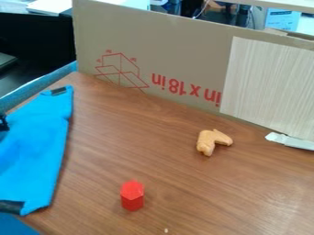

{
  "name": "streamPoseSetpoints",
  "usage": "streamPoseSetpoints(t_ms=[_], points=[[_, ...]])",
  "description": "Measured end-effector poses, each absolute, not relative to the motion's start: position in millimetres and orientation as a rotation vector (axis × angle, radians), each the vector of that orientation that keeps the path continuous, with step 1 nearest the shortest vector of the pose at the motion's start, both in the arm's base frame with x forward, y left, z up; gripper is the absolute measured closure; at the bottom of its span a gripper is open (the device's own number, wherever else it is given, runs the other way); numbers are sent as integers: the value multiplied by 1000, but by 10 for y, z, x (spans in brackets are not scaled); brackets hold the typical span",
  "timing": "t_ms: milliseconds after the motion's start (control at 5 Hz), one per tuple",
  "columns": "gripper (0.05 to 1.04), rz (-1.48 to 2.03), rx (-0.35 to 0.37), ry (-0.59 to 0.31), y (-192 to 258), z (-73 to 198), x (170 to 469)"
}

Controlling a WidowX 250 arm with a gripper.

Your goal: Unfold the cloth from bottom left to top right

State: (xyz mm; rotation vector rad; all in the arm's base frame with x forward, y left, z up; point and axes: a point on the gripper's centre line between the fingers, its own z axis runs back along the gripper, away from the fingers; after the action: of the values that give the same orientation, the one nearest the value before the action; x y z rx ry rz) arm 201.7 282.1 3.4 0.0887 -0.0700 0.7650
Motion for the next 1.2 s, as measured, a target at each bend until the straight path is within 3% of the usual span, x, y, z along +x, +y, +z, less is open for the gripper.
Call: streamPoseSetpoints(t_ms=[200,400,800,1200], points=[[824,773,87,-62,2826,56,2015],[963,767,51,-38,2789,97,2017],[1001,797,-4,16,2691,576,2013],[1001,833,10,112,2462,682,2168]])
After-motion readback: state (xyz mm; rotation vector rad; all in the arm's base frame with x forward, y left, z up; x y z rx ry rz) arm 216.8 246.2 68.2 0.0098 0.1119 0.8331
